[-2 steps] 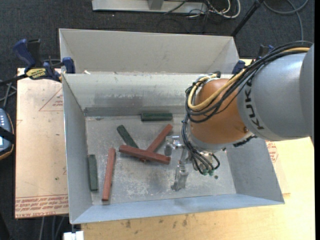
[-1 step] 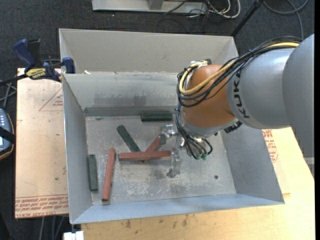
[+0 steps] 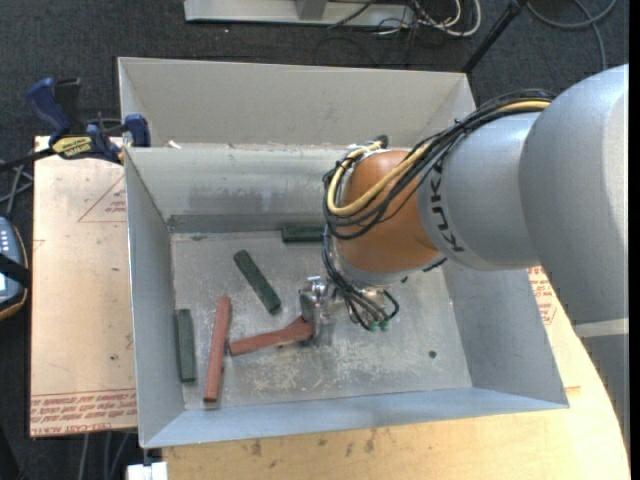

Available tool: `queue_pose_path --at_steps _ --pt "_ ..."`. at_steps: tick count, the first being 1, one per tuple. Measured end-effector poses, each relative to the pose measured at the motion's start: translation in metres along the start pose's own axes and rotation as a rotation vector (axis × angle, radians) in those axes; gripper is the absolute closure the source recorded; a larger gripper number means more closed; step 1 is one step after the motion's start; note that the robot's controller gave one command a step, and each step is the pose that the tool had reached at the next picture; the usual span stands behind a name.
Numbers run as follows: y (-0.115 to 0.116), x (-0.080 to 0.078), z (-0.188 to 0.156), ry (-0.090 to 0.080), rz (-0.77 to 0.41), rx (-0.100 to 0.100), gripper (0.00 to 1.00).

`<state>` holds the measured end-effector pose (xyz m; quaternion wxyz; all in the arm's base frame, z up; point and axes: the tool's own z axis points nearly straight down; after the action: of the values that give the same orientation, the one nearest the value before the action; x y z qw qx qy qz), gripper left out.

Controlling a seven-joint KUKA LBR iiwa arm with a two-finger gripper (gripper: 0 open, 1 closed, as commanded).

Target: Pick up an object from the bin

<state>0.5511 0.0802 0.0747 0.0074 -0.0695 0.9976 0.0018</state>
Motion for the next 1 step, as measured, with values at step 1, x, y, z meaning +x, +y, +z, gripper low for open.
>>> queue_pose_path --at_steps 1 --pt "0.0 0.0 0.0 0.0 0.0 0.0 1.0"
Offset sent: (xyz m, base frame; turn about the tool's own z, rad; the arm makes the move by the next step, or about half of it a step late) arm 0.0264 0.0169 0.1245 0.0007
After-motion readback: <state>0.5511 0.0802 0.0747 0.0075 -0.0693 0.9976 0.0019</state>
